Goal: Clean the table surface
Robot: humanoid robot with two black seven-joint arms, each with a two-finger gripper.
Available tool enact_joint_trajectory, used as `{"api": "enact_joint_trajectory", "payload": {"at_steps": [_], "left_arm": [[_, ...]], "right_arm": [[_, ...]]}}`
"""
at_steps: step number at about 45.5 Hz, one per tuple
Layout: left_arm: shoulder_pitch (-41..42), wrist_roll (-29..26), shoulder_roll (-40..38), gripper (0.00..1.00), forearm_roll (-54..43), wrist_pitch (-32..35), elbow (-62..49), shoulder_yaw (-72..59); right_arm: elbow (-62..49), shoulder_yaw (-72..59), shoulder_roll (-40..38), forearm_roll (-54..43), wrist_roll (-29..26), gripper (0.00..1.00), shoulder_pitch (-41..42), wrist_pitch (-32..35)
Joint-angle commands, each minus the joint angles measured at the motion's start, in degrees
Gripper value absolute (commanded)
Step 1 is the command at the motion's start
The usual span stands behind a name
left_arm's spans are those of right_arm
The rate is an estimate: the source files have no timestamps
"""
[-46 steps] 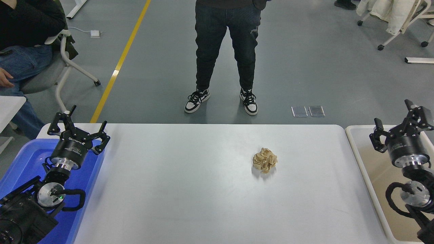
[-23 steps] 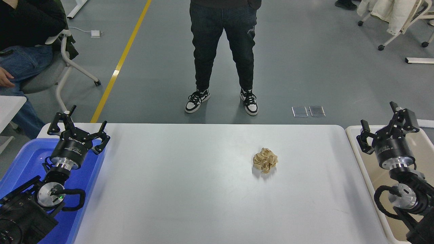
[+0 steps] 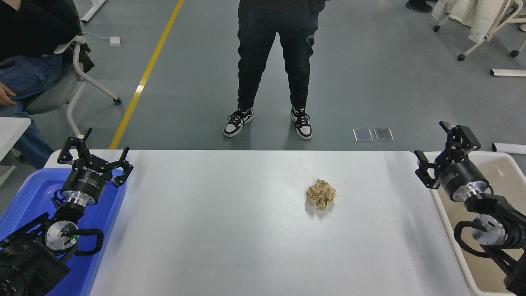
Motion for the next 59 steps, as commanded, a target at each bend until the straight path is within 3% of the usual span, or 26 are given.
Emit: {"api": "enact_joint_trajectory", "payload": {"at_steps": [1, 15, 25, 34, 59], "left_arm": [[0.0, 0.0, 0.03, 1.0, 0.0, 0.0, 0.0, 0.0], [0.0, 0.0, -0.06, 1.0, 0.0, 0.0, 0.0, 0.0], [0.0, 0.0, 0.03, 1.0, 0.0, -0.09, 0.0, 0.0], [0.0, 0.0, -0.06, 1.0, 0.0, -0.09, 0.0, 0.0], [0.0, 0.0, 0.03, 1.0, 0.0, -0.09, 0.0, 0.0]], "right_arm": [[8.38, -8.0, -4.11, -9.48, -4.4, 1.0, 3.02, -5.08], [11.03, -30.23, -7.1, -33.65, -8.09, 1.0, 17.7, -7.54], [11.03, -35.33, -4.03, -37.79, -8.18, 1.0, 18.49, -16.06], [4.97, -45.18, 1.77, -46.67, -8.27, 1.0, 22.98, -19.23], [-6.99, -53.01, 16.53, -50.98, -7.48, 1.0, 22.01, -31.1]]}}
